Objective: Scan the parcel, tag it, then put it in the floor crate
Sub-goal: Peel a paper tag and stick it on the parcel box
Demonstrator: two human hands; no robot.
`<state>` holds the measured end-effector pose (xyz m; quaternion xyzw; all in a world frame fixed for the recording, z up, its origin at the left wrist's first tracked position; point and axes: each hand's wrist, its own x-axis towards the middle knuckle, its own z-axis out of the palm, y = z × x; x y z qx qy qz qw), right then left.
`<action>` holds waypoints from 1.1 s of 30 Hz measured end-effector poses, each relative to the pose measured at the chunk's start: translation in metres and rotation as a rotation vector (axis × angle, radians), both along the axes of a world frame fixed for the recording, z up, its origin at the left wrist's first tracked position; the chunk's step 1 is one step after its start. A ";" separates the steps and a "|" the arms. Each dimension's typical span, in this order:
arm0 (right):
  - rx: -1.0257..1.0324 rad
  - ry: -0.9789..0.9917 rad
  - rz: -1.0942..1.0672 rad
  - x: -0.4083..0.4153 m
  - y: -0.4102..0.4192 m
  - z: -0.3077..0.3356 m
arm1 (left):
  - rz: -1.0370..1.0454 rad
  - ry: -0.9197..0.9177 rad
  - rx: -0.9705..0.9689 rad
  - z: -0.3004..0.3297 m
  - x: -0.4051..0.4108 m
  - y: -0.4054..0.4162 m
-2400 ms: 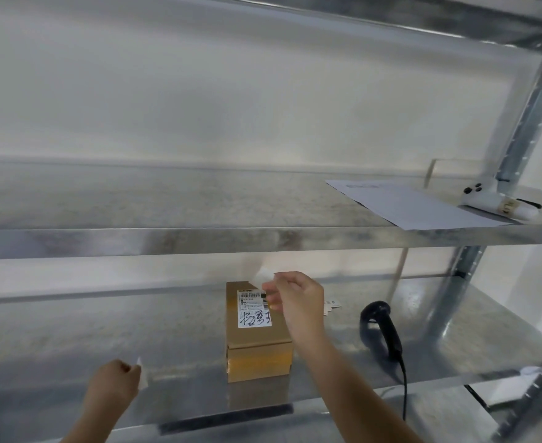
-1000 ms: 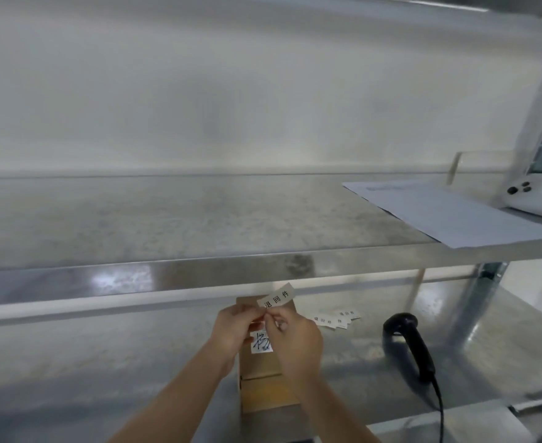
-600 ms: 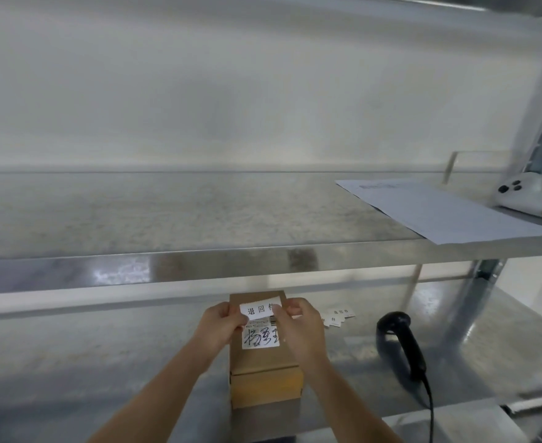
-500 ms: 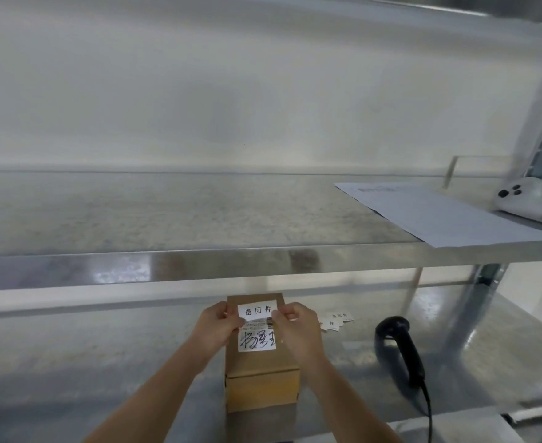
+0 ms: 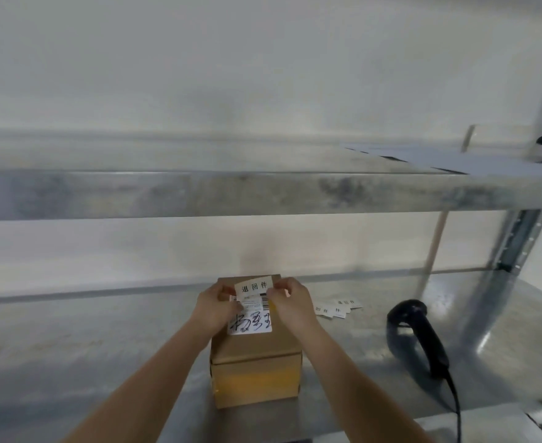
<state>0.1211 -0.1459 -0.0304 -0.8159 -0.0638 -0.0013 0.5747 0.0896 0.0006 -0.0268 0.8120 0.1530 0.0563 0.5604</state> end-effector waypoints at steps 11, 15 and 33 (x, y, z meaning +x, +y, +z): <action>-0.137 0.058 0.006 -0.027 -0.004 -0.012 | -0.196 0.158 -0.010 0.007 -0.031 0.009; -0.202 0.082 0.000 -0.048 -0.008 -0.007 | -0.212 0.183 -0.023 0.011 -0.051 0.004; -0.174 -0.021 -0.124 -0.050 -0.001 -0.009 | -0.020 0.078 -0.046 -0.008 -0.045 -0.003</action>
